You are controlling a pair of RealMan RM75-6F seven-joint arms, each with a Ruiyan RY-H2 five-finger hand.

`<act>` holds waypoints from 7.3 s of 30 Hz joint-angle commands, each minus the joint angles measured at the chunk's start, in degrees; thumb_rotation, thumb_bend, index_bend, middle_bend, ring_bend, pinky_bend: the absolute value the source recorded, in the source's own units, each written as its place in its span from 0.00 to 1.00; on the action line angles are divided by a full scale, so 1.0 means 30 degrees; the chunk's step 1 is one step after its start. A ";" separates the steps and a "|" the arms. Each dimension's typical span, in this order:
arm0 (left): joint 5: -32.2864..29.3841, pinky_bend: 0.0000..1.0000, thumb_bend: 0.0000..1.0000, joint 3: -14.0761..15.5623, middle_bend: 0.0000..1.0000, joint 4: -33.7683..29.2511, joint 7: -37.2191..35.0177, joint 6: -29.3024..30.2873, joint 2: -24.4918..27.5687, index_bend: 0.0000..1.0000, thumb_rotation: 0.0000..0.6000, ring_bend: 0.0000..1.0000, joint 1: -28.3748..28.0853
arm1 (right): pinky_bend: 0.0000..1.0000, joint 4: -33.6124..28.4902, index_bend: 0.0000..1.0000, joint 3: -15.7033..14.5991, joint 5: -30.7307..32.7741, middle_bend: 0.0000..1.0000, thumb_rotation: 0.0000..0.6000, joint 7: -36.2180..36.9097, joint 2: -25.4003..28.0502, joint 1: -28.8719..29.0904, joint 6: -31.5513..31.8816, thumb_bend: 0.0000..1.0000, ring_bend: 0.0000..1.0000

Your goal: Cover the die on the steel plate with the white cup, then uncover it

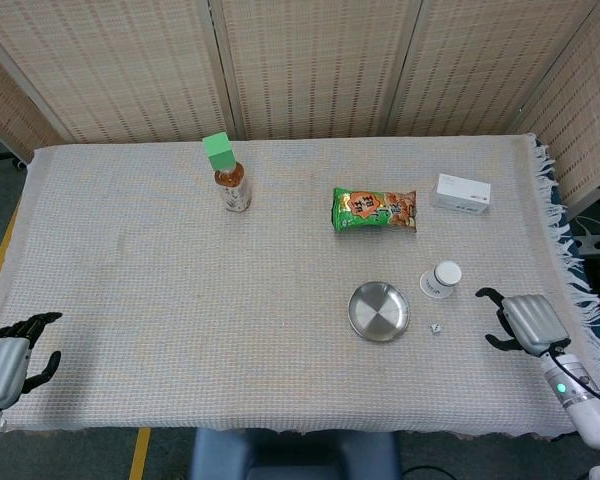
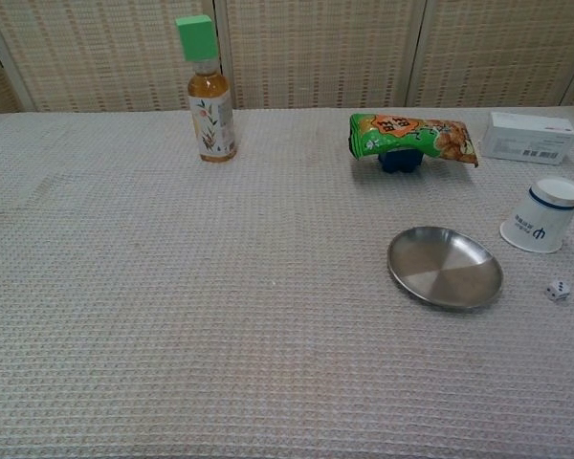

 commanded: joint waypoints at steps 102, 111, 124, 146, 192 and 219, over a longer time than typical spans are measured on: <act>0.0139 0.40 0.40 -0.0033 0.27 -0.0038 -0.0348 0.0332 0.0143 0.24 1.00 0.32 0.0140 | 0.95 1.3465 0.45 -0.4512 -0.5081 0.96 1.00 1.3005 -0.8111 0.3251 0.1171 0.28 0.81; 0.0156 0.40 0.40 -0.0023 0.27 -0.0042 -0.0327 0.0330 0.0145 0.24 1.00 0.32 0.0141 | 0.96 1.4039 0.46 -0.4570 -0.5147 0.97 1.00 1.3394 -0.8496 0.3167 0.1585 0.29 0.82; 0.0164 0.40 0.40 -0.0020 0.27 -0.0072 -0.0301 0.0351 0.0148 0.24 1.00 0.32 0.0153 | 0.98 1.4297 0.59 -0.4326 -0.5015 0.99 1.00 1.3251 -0.8828 0.2918 0.2417 0.30 0.84; 0.0217 0.40 0.40 -0.0096 0.27 -0.0110 -0.0700 0.0600 0.0263 0.24 1.00 0.32 0.0250 | 0.98 0.8404 0.59 -0.2597 -0.4214 0.99 1.00 0.8000 -0.7608 0.4863 0.1198 0.31 0.84; 0.0263 0.40 0.40 -0.0037 0.27 -0.0133 -0.0687 0.0368 0.0270 0.24 1.00 0.32 0.0171 | 0.11 0.6720 0.14 0.0693 -0.0435 0.20 1.00 -0.0262 -0.6616 0.4073 0.2648 0.08 0.00; 0.0266 0.40 0.40 -0.0037 0.27 -0.0130 -0.0773 0.0423 0.0292 0.24 1.00 0.32 0.0193 | 0.38 1.1404 0.27 0.0529 -0.0054 0.25 1.00 0.2873 -0.8871 0.4811 0.0395 0.07 0.12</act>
